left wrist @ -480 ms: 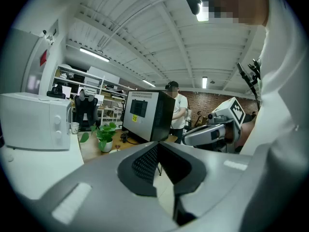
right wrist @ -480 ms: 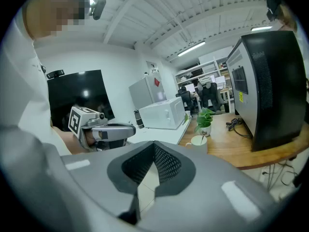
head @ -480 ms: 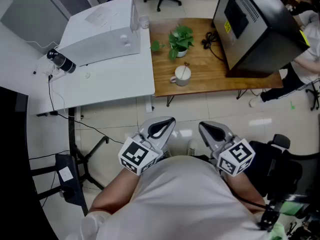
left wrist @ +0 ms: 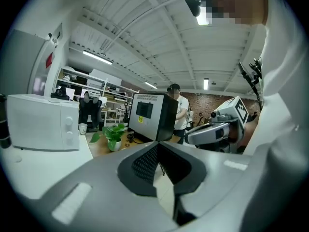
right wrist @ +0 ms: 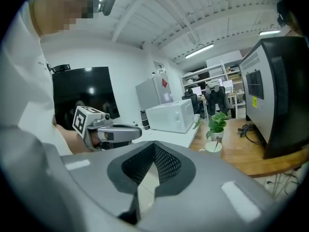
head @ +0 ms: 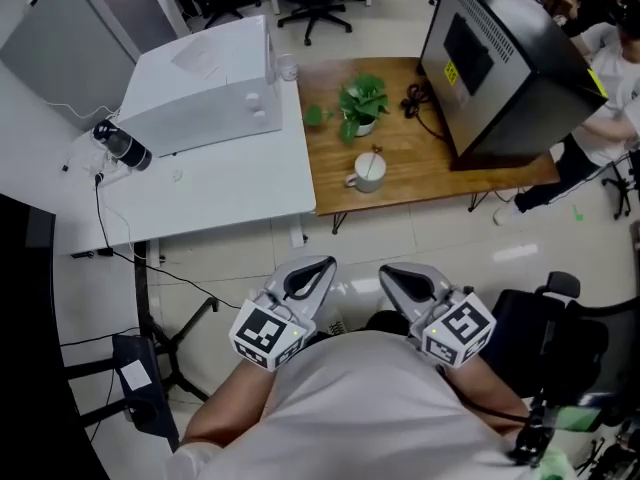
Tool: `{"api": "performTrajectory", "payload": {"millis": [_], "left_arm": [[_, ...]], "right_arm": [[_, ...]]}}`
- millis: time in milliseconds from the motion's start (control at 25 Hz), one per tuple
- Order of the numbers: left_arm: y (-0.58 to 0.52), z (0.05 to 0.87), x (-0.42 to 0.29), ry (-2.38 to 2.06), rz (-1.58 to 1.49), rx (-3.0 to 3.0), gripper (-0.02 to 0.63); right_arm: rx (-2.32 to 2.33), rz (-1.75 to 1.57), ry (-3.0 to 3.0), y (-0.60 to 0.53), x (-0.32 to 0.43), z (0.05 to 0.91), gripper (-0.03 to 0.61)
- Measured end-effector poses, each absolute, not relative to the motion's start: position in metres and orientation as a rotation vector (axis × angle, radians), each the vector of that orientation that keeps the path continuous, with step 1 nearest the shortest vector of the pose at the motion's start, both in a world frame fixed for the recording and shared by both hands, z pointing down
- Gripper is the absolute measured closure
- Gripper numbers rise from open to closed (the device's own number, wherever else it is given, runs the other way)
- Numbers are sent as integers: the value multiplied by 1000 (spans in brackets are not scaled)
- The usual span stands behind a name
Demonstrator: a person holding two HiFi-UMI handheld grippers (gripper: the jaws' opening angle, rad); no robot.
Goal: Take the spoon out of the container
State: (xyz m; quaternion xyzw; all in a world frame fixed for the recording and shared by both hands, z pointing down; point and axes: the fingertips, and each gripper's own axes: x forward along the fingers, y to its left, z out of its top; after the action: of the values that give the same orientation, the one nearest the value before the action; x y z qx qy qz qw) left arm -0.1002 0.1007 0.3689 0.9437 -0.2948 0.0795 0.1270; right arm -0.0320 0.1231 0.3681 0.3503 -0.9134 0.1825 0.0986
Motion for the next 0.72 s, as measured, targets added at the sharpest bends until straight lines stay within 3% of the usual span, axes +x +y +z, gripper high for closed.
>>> {"api": "performTrajectory", "payload": {"millis": [720], "left_arm": [[54, 381, -109, -871, 241, 2716, 609]], "right_arm": [[1032, 561, -2678, 71, -35, 381, 572]]}}
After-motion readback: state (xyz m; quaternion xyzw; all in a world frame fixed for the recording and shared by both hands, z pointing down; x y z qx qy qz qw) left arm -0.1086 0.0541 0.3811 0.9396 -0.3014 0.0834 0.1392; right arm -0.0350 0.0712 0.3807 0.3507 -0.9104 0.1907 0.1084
